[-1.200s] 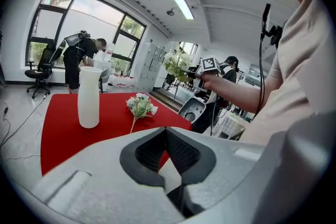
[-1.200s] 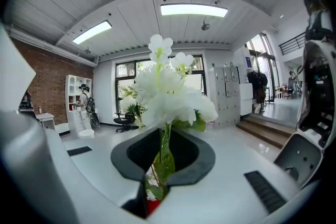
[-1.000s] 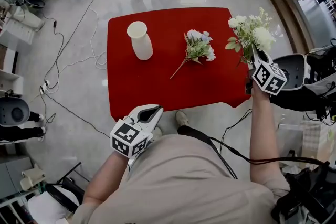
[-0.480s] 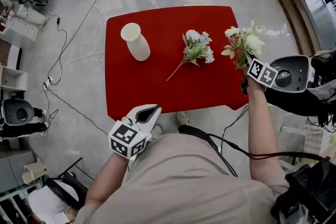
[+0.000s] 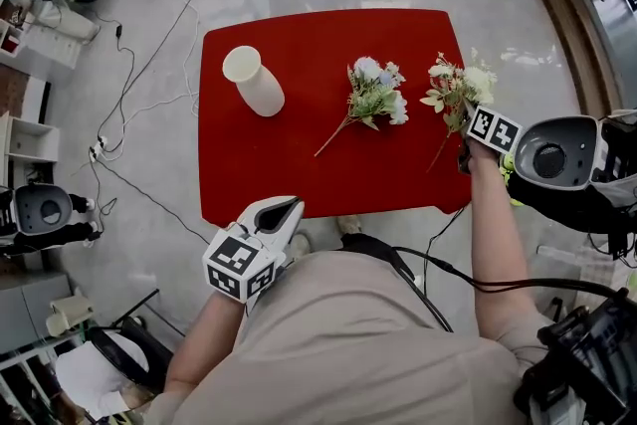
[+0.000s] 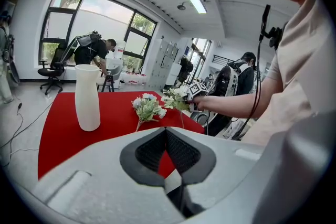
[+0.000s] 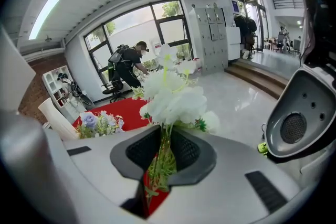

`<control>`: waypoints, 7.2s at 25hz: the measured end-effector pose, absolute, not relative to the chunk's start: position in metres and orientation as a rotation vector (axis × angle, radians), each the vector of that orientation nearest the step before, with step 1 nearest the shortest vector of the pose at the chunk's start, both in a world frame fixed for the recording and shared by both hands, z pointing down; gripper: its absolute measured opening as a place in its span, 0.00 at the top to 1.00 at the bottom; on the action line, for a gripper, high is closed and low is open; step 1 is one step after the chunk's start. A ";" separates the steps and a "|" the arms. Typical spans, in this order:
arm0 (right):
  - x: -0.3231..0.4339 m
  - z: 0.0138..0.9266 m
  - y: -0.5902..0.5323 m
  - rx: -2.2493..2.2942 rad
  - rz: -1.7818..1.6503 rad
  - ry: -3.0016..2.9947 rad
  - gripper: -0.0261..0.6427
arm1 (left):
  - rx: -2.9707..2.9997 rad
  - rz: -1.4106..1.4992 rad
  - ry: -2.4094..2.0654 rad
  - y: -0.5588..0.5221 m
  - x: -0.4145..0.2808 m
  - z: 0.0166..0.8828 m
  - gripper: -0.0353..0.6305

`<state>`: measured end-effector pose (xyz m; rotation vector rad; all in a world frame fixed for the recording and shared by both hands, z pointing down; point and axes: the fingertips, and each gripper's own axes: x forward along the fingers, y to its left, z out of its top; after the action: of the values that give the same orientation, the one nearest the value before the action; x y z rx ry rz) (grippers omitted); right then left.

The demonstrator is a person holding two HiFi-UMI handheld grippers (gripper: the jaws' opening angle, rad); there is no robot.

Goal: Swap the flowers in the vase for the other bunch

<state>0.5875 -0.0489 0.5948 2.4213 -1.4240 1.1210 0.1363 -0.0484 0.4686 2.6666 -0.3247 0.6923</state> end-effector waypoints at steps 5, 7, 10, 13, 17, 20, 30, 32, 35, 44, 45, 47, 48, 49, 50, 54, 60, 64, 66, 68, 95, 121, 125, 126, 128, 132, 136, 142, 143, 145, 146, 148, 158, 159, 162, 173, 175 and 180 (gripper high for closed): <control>0.589 0.617 -0.048 2.394 1.157 -1.397 0.83 | 2.664 0.702 -0.349 -0.053 0.140 0.469 0.94; 0.587 0.622 -0.049 2.379 1.160 -1.399 0.80 | 2.663 0.705 -0.355 -0.054 0.141 0.470 0.94; 0.583 0.629 -0.047 2.366 1.166 -1.400 0.76 | 2.663 0.708 -0.354 -0.054 0.143 0.472 0.94; 0.581 0.630 -0.047 2.357 1.166 -1.402 0.72 | 2.666 0.710 -0.344 -0.054 0.145 0.471 0.94; 0.577 0.627 -0.046 2.345 1.152 -1.408 0.69 | 2.673 0.709 -0.332 -0.054 0.144 0.470 0.94; 0.577 0.621 -0.044 2.362 1.131 -1.403 0.69 | 2.678 0.702 -0.328 -0.053 0.141 0.470 0.94; 0.563 0.592 -0.027 2.424 1.060 -1.384 0.68 | 2.694 0.676 -0.303 -0.045 0.121 0.466 0.94; 0.557 0.588 -0.023 2.430 1.047 -1.385 0.68 | 2.699 0.669 -0.296 -0.042 0.116 0.467 0.94; 0.545 0.581 -0.019 2.431 1.028 -1.395 0.68 | 2.705 0.656 -0.289 -0.039 0.108 0.467 0.94; 0.494 0.559 -0.013 2.416 1.002 -1.439 0.68 | 2.711 0.610 -0.273 -0.033 0.077 0.462 0.94; 0.488 0.556 -0.013 2.414 1.000 -1.445 0.68 | 2.711 0.606 -0.271 -0.032 0.073 0.462 0.94; 0.475 0.550 -0.013 2.411 0.996 -1.453 0.68 | 2.712 0.599 -0.267 -0.031 0.065 0.460 0.94; 0.469 0.547 -0.013 2.411 0.993 -1.459 0.68 | 2.713 0.594 -0.264 -0.031 0.061 0.460 0.94; 0.464 0.544 -0.013 2.410 0.989 -1.465 0.68 | 2.716 0.590 -0.260 -0.030 0.058 0.459 0.94; 0.458 0.541 -0.014 2.408 0.986 -1.473 0.68 | 2.718 0.588 -0.256 -0.029 0.054 0.459 0.94; 0.430 0.538 -0.016 2.383 0.969 -1.499 0.68 | 2.730 0.600 -0.237 -0.024 0.035 0.462 0.94; 0.395 0.535 -0.018 2.369 0.955 -1.524 0.68 | 2.747 0.603 -0.218 -0.018 0.010 0.463 0.94; 0.370 0.540 -0.022 2.348 0.962 -1.535 0.68 | 2.738 0.599 -0.226 -0.019 -0.012 0.466 0.94; 0.359 0.543 -0.026 2.335 0.967 -1.545 0.68 | 2.736 0.598 -0.227 -0.019 -0.021 0.467 0.94; 0.350 0.546 -0.033 2.326 0.982 -1.561 0.68 | 2.732 0.598 -0.233 -0.020 -0.029 0.468 0.94; 0.406 0.620 -0.186 2.395 1.577 -1.472 0.37 | 2.620 0.576 -0.563 -0.065 0.002 0.471 0.94; 0.429 0.670 -0.192 2.220 1.569 -1.391 0.83 | 2.596 0.552 -0.670 -0.084 0.043 0.463 0.94; 0.425 0.657 -0.197 2.212 1.524 -1.456 0.86 | 2.597 0.551 -0.669 -0.084 0.040 0.462 0.94; 0.424 0.653 -0.198 2.210 1.504 -1.477 0.86 | 2.597 0.550 -0.670 -0.084 0.039 0.462 0.94; 0.423 0.643 -0.200 2.209 1.455 -1.525 0.87 | 2.597 0.548 -0.672 -0.083 0.036 0.462 0.94; 0.423 0.621 -0.202 2.208 1.320 -1.602 0.87 | 2.598 0.543 -0.667 -0.080 0.031 0.464 0.94; 0.423 0.591 -0.203 2.225 1.183 -1.665 0.87 | 2.602 0.539 -0.658 -0.077 0.027 0.466 0.94; 0.414 0.532 -0.211 2.262 1.002 -1.778 0.88 | 2.610 0.527 -0.647 -0.075 0.018 0.464 0.94; 0.412 0.522 -0.212 2.268 0.972 -1.796 0.88 | 2.612 0.525 -0.644 -0.073 0.017 0.464 0.94; 0.408 0.501 -0.214 2.279 0.907 -1.833 0.88 | 2.617 0.522 -0.638 -0.071 0.014 0.465 0.94; 0.405 0.490 -0.215 2.283 0.873 -1.853 0.88 | 2.618 0.520 -0.635 -0.069 0.013 0.466 0.94; 0.399 0.469 -0.218 2.285 0.804 -1.895 0.88 | 2.621 0.516 -0.631 -0.067 0.011 0.468 0.94; 0.356 0.376 -0.233 2.226 0.480 -2.078 0.88 | 2.629 0.488 -0.646 -0.065 -0.006 0.468 0.94; 0.351 0.369 -0.234 2.217 0.452 -2.091 0.88 | 2.630 0.486 -0.648 -0.065 -0.009 0.467 0.94; 0.338 0.347 -0.236 2.200 0.362 -2.117 0.88 | 2.628 0.478 -0.655 -0.064 -0.016 0.467 0.94; 0.293 0.270 -0.248 2.153 0.116 -2.236 0.88 | 2.622 0.443 -0.700 -0.060 -0.039 0.471 0.94; 0.283 0.255 -0.252 2.138 0.072 -2.260 0.88 | 2.620 0.439 -0.709 -0.060 -0.044 0.470 0.94; 0.260 0.231 -0.263 2.102 -0.002 -2.309 0.88 | 2.617 0.419 -0.735 -0.061 -0.051 0.468 0.94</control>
<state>0.2598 -0.2633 0.2307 2.1024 -2.3093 -0.0020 -0.0510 -0.0611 0.4679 2.6168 -0.7350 0.4194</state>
